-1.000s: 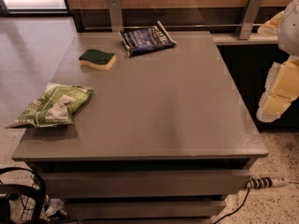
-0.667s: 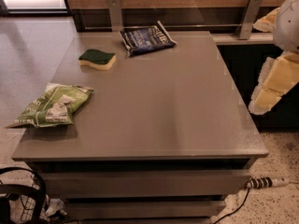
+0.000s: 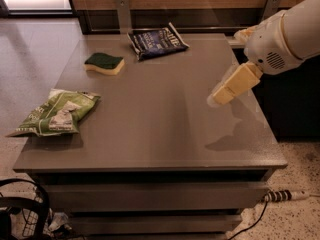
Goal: Pick sponge
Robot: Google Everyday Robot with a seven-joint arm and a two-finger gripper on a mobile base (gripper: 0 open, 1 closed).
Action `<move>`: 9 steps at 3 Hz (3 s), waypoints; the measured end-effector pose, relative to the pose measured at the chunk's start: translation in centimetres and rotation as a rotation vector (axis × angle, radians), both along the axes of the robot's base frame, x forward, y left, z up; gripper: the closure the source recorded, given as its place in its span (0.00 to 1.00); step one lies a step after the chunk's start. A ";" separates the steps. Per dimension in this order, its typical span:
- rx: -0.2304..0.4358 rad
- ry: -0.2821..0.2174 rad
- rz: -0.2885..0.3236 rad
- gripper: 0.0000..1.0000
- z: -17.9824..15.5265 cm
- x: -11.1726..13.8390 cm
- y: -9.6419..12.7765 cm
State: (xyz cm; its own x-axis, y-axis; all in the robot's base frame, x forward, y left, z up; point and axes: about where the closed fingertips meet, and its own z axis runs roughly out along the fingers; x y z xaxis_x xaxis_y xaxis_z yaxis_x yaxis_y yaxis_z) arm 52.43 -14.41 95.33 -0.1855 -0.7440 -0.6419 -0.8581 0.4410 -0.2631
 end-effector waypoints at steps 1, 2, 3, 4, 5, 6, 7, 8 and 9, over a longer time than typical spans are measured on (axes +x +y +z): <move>0.384 -0.097 0.025 0.00 -0.1 6.8 8.4; 0.535 -0.206 -0.019 0.00 1.8 11.5 11.2; 0.534 -0.207 -0.018 0.00 1.8 11.6 11.5; 0.558 -0.222 -0.014 0.00 0.3 14.1 14.9; 0.596 -0.233 -0.016 0.00 -1.7 16.8 18.7; 0.603 -0.226 -0.008 0.00 -3.4 18.3 21.6; 0.598 -0.183 0.028 0.00 -5.7 19.5 24.5; 0.587 -0.115 0.074 0.00 -8.9 20.1 27.5; 0.587 -0.066 0.100 0.00 -11.4 20.4 29.4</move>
Offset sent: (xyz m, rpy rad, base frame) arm 0.1608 0.1264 0.0364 0.7017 -0.3116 -0.0613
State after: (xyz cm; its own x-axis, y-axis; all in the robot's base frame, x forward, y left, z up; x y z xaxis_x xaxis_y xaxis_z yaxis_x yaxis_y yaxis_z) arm 72.83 15.02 83.94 -0.0789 -0.2732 -0.9587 -0.8931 0.4467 -0.0538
